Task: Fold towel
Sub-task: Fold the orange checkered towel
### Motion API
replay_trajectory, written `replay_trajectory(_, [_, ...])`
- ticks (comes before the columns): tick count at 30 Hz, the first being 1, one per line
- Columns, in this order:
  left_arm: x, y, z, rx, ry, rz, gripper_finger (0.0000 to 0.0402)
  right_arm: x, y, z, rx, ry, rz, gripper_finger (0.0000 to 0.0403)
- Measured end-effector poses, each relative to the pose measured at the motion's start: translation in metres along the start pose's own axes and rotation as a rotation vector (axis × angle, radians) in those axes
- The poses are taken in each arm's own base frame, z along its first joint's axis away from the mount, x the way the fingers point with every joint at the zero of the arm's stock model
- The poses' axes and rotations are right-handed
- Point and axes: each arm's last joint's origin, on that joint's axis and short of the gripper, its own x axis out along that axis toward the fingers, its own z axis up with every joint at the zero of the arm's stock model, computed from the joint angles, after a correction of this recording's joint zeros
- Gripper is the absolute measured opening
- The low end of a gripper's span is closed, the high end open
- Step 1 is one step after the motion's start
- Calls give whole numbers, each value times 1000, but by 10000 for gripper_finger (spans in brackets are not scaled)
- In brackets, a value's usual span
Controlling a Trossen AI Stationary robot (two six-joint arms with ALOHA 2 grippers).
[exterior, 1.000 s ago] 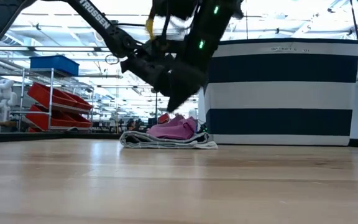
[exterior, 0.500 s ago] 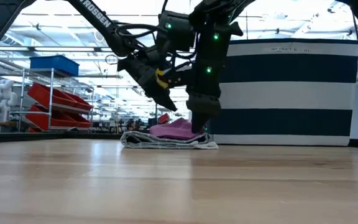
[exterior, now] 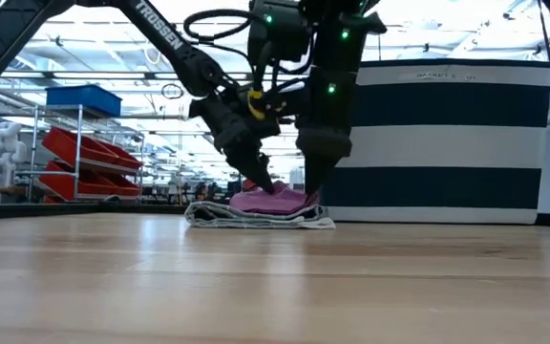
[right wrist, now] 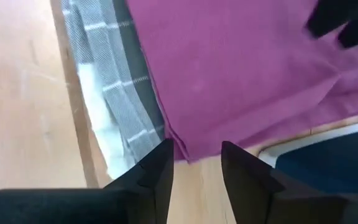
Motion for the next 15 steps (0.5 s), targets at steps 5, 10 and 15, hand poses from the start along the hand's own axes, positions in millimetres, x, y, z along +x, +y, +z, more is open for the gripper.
replay_trajectory(5, [13,-3,-3,-8,32,-23,218,-18,4,-8,-25,14,-6,118])
replay_trajectory(10, [27,-10,-10,-21,148,0,218,-44,8,-22,-54,53,-10,118])
replay_trajectory(15, [40,-9,-18,-36,193,-14,218,-76,14,-35,-80,8,-27,118])
